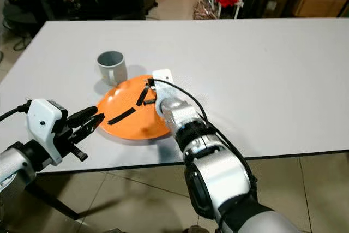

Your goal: Setting the table

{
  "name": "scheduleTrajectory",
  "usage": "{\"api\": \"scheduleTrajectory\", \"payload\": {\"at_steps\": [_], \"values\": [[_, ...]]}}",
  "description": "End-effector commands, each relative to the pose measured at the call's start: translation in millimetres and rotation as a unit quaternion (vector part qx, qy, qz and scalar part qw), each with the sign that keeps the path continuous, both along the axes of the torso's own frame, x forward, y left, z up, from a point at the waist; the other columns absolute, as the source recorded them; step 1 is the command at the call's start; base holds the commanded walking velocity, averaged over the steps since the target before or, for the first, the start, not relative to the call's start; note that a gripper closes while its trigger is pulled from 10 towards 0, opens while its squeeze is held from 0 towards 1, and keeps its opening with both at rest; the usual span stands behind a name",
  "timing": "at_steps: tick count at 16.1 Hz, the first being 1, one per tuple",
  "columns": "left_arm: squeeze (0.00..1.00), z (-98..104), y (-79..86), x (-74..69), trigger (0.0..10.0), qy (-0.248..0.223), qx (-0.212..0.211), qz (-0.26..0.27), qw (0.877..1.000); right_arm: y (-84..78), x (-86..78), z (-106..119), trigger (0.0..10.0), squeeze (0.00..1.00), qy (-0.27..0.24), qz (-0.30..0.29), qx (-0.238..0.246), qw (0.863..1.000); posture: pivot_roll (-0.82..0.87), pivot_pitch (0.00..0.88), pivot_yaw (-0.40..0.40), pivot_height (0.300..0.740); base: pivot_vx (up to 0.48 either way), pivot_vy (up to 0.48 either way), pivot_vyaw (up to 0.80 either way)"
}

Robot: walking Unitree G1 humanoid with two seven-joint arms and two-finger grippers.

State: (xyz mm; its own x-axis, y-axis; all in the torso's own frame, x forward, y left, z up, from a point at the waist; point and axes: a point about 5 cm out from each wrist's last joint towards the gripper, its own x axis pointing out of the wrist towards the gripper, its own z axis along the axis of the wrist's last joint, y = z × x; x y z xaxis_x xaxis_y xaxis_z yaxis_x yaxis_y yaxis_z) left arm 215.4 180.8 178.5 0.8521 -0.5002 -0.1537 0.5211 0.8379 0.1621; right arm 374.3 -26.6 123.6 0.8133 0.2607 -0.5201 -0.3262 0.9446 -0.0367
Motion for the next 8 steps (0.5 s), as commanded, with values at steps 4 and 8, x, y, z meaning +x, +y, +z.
{"api": "scheduleTrajectory", "payload": {"at_steps": [4, 8], "values": [[0.0, 2.5, 0.5, -2.1, 10.0, 0.0, 0.001, -0.002, 1.0, 7.9, -1.7, 0.5, 10.0, 0.0, 0.002, 0.007, 0.005, 1.0, 0.0, 0.088, 0.002, 0.74, 0.0, 0.0, 0.0], [0.0, 2.1, 1.0, -1.0, 10.0, 0.001, 0.001, -0.002, 1.0, 13.2, -4.0, -0.5, 10.0, 0.98, 0.014, 0.006, 0.011, 1.0, 0.0, 0.084, 0.0, 0.74, 0.0, 0.0, 0.0]]}}
